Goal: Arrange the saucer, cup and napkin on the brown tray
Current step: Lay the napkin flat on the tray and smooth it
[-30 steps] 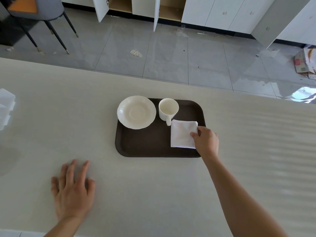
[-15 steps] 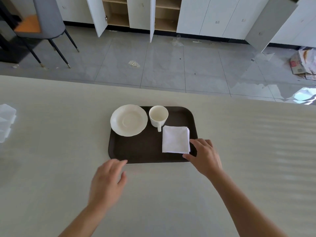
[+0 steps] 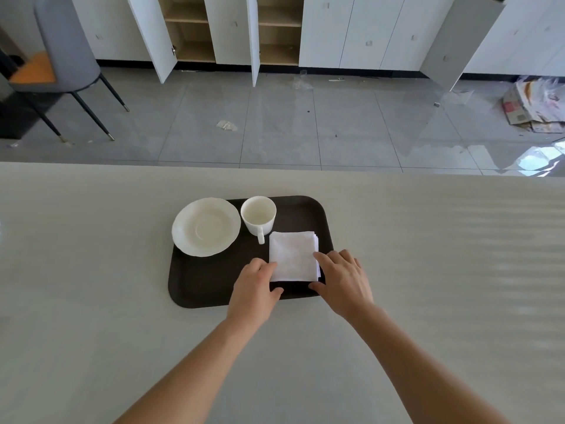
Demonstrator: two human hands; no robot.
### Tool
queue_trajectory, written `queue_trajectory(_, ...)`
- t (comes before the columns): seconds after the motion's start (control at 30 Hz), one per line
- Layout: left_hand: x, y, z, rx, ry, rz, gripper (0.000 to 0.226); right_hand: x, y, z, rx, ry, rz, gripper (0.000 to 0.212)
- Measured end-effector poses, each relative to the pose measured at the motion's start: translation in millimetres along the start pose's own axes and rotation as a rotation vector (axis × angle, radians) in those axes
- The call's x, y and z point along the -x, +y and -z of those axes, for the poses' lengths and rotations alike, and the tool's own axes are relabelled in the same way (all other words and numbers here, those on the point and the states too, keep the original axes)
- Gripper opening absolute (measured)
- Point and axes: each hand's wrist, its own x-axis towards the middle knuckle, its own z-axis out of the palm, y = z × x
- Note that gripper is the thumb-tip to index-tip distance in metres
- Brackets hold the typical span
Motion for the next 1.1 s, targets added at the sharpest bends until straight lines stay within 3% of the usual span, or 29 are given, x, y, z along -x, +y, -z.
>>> queue_trajectory(0.3,-10.3,15.0,-7.4,-0.045,0.017,-0.046,0.031,-0.9,7.3,-0.8,0.003,0.068,0.000,0.045)
queue_trajectory(0.47,-11.2,17.4,-6.0,-0.054,0.040,-0.039,0.031,-0.3,10.3,3.2,-0.043,0.086,0.019,0.054)
queue_trajectory(0.53,-9.6,16.3,-4.5,-0.062,0.048,-0.043,0.032,-4.7,8.1,5.9,-0.067,0.120,0.046,0.068)
queue_trajectory(0.67,-12.4,16.9,-3.9,-0.113,0.051,-0.079,0.027,-25.6,3.1,9.6,0.054,-0.035,0.108,0.087)
queue_trajectory(0.87,-14.4,16.3,-3.7,-0.179,0.035,-0.085,0.029,-24.4,10.2,8.8,0.026,-0.022,0.122,0.084)
queue_trajectory(1.1,-18.9,14.6,-7.9,-0.201,0.032,-0.080,0.015,-19.8,21.9,8.7,0.047,0.013,0.127,0.055)
